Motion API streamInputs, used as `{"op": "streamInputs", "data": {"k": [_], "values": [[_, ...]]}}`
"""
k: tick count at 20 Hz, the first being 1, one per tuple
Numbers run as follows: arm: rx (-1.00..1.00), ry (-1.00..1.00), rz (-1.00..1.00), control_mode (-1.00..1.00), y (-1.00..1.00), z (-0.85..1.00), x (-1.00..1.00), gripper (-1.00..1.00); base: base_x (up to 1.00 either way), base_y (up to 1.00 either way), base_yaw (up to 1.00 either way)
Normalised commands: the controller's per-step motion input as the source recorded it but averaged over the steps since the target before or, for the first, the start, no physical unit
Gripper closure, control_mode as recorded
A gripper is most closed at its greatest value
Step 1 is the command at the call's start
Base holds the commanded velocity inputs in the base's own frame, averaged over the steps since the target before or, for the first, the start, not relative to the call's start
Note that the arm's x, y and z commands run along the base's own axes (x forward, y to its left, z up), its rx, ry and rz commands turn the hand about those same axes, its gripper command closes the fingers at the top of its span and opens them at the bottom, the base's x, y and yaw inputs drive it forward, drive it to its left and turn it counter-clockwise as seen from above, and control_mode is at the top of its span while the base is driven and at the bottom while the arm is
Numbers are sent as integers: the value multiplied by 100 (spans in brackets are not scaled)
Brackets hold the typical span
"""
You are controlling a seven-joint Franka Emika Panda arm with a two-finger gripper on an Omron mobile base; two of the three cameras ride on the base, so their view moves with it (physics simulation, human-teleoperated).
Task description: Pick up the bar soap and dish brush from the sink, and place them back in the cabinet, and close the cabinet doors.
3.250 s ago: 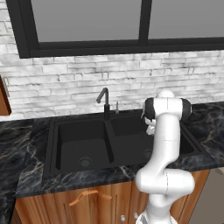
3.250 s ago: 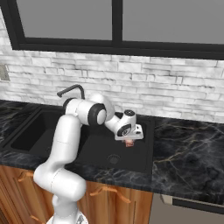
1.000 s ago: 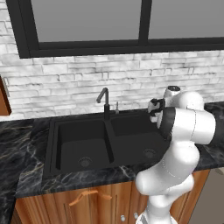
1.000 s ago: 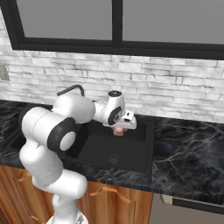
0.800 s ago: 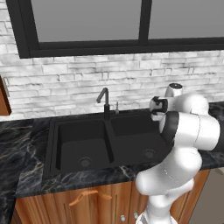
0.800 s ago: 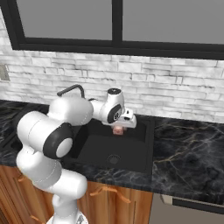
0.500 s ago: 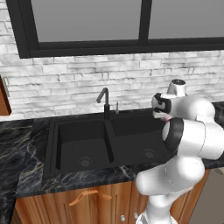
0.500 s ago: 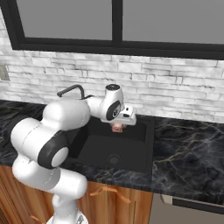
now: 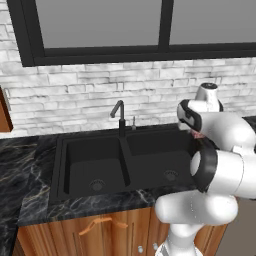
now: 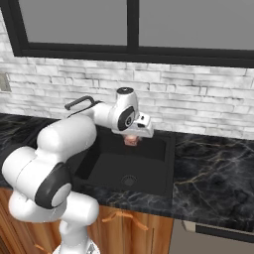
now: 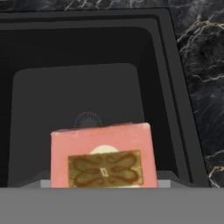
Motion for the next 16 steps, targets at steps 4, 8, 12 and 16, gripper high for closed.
{"op": "streamInputs", "data": {"k": [4, 8, 12, 16], "values": [[0, 0, -3, -100, 8, 32, -31, 100, 0, 0, 0], [0, 0, -1, -100, 13, 25, -36, 100, 0, 0, 0], [0, 0, 0, -100, 24, 15, -36, 100, 0, 0, 0], [0, 0, 0, -100, 24, 8, -31, 100, 0, 0, 0]]}}
